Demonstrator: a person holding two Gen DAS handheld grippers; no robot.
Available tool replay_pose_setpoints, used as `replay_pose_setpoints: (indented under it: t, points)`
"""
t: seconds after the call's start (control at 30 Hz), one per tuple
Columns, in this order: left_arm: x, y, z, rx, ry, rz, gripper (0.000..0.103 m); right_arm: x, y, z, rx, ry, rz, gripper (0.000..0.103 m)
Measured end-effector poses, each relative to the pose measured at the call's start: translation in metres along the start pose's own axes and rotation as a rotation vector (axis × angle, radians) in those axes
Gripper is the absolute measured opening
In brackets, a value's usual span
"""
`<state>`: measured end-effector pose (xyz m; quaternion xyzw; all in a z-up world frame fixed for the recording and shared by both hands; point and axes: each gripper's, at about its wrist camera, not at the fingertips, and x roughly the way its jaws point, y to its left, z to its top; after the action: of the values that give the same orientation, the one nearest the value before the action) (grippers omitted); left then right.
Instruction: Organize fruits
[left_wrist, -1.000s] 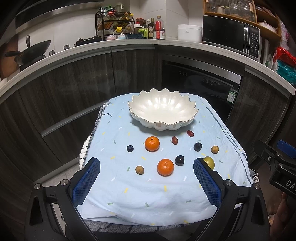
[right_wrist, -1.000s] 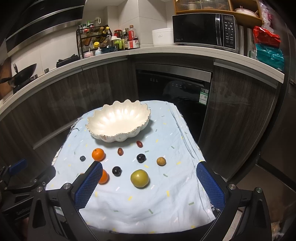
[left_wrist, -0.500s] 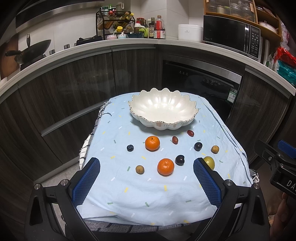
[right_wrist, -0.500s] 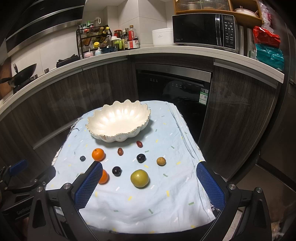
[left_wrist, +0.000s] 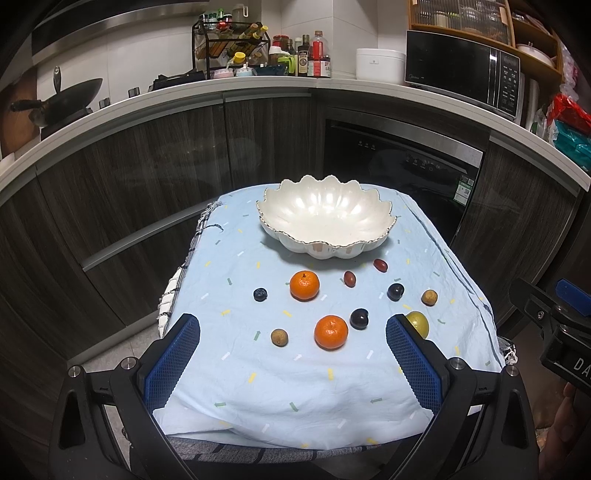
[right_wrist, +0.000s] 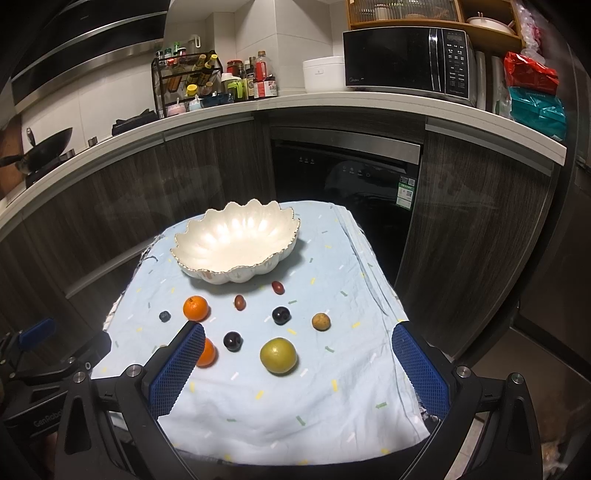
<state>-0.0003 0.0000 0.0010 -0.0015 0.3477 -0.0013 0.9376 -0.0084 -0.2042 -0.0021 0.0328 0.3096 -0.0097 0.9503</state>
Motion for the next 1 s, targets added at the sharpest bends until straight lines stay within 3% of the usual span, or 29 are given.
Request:
replay_pose_setpoints:
  t: [1.0]
  points:
    - [-0.0042,0.0051,0.0025,0.004,-0.004,0.003,0.103,-0.0029,-0.0032,0.0038,0.001,-0.020,-0.003,0.103]
